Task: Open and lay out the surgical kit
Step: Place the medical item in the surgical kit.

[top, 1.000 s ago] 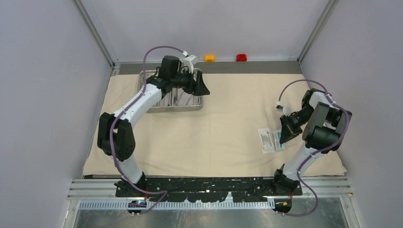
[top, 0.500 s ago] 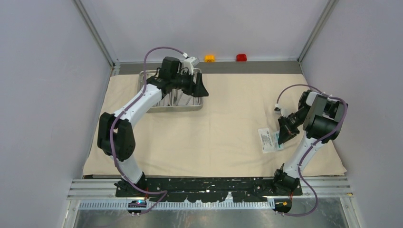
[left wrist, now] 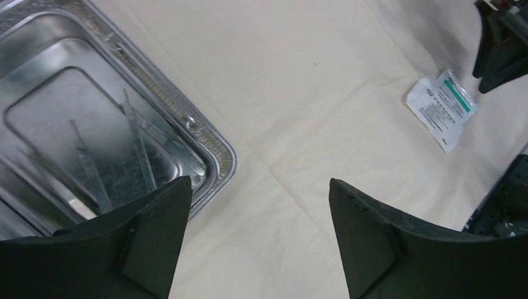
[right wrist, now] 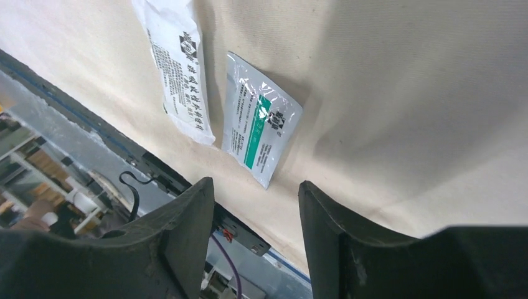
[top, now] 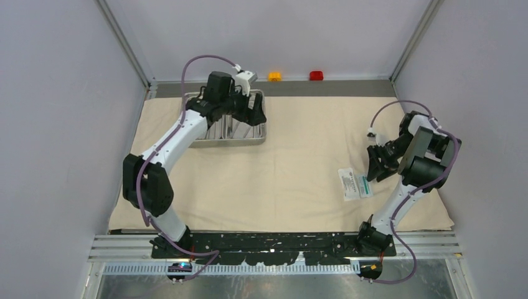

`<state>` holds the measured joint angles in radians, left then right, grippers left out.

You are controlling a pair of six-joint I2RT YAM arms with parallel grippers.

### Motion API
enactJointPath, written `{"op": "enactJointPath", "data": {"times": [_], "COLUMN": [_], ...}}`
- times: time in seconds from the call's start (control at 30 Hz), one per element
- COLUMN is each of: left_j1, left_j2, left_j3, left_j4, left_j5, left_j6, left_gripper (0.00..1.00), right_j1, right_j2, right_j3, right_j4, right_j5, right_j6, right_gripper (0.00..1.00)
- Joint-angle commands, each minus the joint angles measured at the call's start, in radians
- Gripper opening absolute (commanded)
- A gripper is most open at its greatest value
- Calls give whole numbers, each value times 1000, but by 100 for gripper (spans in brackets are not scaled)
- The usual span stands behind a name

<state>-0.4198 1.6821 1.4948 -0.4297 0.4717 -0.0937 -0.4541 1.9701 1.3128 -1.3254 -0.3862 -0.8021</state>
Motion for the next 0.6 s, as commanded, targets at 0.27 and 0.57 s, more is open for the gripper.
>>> {"op": "enactJointPath", "data": {"times": [0.27, 0.57], "left_j1": [126, 186], "left_j2": [-10, 183], "left_j3": [66, 207], "left_j4": [-50, -129], "left_j5": [-302, -223], "left_j6": [61, 74], "left_gripper": [100, 94], "right_j1": [164, 448], "right_j2": [-390, -511], "right_j3": [93, 141], "right_j4": [359, 648], "right_j5": [-135, -34], "right_j6": [371, 617], "right_gripper": [59, 64]}}
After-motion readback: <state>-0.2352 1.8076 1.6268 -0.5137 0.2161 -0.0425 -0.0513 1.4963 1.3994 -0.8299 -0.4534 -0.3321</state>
